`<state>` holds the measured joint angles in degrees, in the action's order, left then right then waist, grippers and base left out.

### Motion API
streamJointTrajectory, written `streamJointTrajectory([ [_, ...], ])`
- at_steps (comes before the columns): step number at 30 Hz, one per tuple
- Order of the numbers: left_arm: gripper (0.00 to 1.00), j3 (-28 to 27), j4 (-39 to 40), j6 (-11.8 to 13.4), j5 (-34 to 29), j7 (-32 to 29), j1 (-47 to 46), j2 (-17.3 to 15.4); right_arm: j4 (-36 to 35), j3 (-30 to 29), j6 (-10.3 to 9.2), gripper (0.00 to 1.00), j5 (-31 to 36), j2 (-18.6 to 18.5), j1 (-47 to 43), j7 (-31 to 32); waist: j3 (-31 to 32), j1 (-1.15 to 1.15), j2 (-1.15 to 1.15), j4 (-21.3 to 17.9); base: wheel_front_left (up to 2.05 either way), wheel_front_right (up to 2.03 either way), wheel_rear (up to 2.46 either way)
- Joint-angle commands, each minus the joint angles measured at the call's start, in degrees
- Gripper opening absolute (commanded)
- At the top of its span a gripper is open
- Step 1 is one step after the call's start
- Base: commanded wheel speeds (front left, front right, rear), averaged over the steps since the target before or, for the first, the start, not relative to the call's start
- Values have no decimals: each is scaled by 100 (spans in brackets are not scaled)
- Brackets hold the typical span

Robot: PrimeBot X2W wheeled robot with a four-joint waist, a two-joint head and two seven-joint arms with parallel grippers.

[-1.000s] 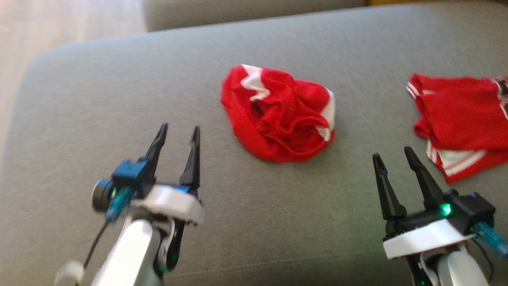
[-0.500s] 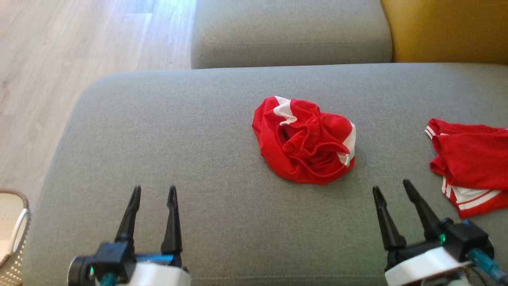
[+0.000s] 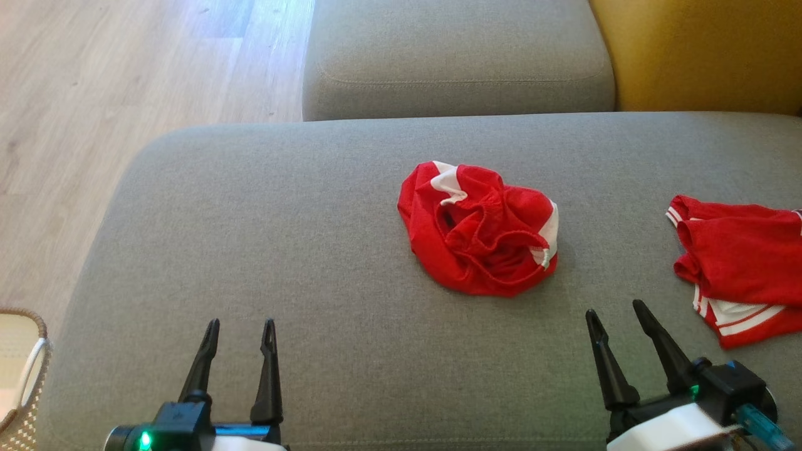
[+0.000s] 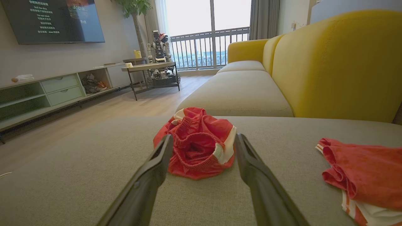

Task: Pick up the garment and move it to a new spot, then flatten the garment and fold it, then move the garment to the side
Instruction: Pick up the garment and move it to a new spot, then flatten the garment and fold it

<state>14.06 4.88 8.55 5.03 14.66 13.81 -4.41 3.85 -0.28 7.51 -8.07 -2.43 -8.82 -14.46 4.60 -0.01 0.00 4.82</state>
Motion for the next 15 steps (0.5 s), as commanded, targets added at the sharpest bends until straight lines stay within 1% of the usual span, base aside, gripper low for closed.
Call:
streamJointTrajectory([
  [1, 100, -207, 159, -17, -57, 33, -208, 75, -168, 128, -2, 100, 23, -44, 152, -54, 9, 1, 0, -6, 0, 0, 0],
  [10, 100, -209, 83, -139, -90, 34, -186, 108, -149, 184, -2, 100, -4, -44, 147, -54, 37, 1, 0, -78, 0, 0, 0],
  [15, 100, -178, -21, -226, -47, 34, -179, 123, -142, 195, -2, 100, 10, -44, 169, -54, 44, 1, 0, -182, 0, 0, 0],
])
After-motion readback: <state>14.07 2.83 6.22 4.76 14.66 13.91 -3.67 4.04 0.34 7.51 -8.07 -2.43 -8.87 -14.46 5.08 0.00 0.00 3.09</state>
